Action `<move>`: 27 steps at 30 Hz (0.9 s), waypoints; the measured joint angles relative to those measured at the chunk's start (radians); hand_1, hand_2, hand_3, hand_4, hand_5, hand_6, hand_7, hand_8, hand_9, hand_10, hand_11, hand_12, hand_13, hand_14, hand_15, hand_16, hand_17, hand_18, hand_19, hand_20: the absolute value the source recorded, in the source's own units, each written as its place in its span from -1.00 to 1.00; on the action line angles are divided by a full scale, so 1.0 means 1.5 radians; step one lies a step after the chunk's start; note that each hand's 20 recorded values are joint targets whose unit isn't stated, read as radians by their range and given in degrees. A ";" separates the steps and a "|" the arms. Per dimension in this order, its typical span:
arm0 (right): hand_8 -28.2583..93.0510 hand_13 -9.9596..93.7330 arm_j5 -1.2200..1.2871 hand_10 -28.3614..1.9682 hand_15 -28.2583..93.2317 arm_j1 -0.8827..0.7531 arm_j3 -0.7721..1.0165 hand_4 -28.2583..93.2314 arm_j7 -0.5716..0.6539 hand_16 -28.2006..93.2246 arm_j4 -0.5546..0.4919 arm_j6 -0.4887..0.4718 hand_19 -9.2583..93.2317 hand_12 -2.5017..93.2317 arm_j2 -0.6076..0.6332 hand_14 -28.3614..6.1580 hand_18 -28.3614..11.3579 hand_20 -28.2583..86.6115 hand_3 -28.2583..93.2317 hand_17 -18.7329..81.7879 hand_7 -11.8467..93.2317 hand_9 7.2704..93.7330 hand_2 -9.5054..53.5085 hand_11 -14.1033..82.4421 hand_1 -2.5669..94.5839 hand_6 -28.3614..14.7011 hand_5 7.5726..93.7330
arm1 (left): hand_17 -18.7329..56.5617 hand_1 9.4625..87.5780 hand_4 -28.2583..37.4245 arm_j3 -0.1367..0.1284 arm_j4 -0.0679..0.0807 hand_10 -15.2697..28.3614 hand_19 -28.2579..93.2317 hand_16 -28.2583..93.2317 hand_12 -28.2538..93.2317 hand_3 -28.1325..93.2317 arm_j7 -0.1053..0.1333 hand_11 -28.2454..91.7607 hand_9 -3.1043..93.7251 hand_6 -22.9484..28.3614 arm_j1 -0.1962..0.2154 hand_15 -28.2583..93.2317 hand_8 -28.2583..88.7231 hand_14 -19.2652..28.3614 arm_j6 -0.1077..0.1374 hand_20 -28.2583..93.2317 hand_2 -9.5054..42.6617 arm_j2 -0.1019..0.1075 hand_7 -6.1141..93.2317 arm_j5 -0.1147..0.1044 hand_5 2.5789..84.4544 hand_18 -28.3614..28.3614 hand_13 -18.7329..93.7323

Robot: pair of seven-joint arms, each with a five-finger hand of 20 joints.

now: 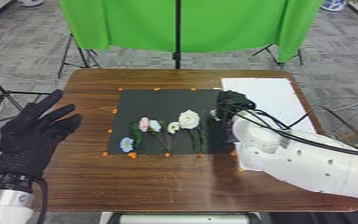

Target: Arrange flowers

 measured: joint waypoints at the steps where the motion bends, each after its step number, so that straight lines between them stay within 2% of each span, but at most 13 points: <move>1: -0.42 1.00 -0.001 0.57 0.17 -0.001 -0.001 -1.00 0.000 -0.17 -0.002 0.000 1.00 -0.36 -0.002 0.60 -0.25 -0.57 0.65 0.34 -0.28 1.00 -1.00 -0.38 0.18 0.42 0.74 | -0.56 -0.73 -0.99 0.000 0.000 0.66 0.48 -0.73 -0.32 0.72 0.000 -0.06 -0.29 0.24 0.000 0.45 -0.66 1.00 0.000 0.07 -0.30 0.000 -0.62 0.000 -0.23 1.00 -0.22; 9: -0.43 1.00 -0.006 0.55 0.17 -0.011 0.000 -1.00 -0.001 -0.17 -0.012 0.001 1.00 -0.33 -0.012 0.59 -0.29 -0.53 0.66 0.31 -0.27 1.00 -1.00 -0.40 0.17 0.42 0.73 | -0.56 -0.72 -0.99 0.000 0.000 0.66 0.48 -0.72 -0.32 0.73 0.003 -0.07 -0.29 0.25 0.003 0.44 -0.66 1.00 0.000 0.08 -0.30 0.000 -0.62 -0.001 -0.23 1.00 -0.22; 17: -0.50 0.95 -0.020 0.47 0.24 -0.012 -0.019 -1.00 0.000 -0.16 -0.031 0.009 1.00 -0.30 -0.013 0.56 -0.38 -0.49 0.66 0.26 -0.31 0.98 -1.00 -0.47 0.10 0.36 0.59 | -0.56 -0.72 -0.99 0.000 0.000 0.66 0.48 -0.72 -0.32 0.72 0.003 -0.06 -0.29 0.24 0.003 0.45 -0.66 1.00 0.001 0.08 -0.30 0.000 -0.62 -0.001 -0.23 1.00 -0.22; 24: -0.52 0.91 -0.027 0.42 0.28 -0.023 -0.016 -1.00 0.002 -0.18 -0.043 0.009 1.00 -0.33 -0.005 0.54 -0.40 -0.50 0.68 0.24 -0.35 0.92 -1.00 -0.42 0.04 0.35 0.49 | -0.56 -0.72 -0.99 0.000 0.000 0.65 0.48 -0.73 -0.32 0.72 0.001 -0.06 -0.29 0.24 0.002 0.45 -0.66 1.00 0.001 0.08 -0.30 -0.002 -0.61 -0.001 -0.23 1.00 -0.21; 27: -0.69 0.89 -0.028 0.39 0.30 -0.025 -0.016 -1.00 -0.001 -0.20 -0.046 0.010 1.00 -0.38 0.000 0.51 -0.41 -0.51 0.72 0.23 -0.40 0.86 -1.00 -0.37 -0.03 0.35 0.38 | -0.56 -0.72 -0.99 0.000 0.000 0.65 0.48 -0.73 -0.32 0.72 -0.001 -0.05 -0.29 0.24 0.001 0.46 -0.66 1.00 0.001 0.08 -0.30 -0.003 -0.61 -0.001 -0.23 1.00 -0.21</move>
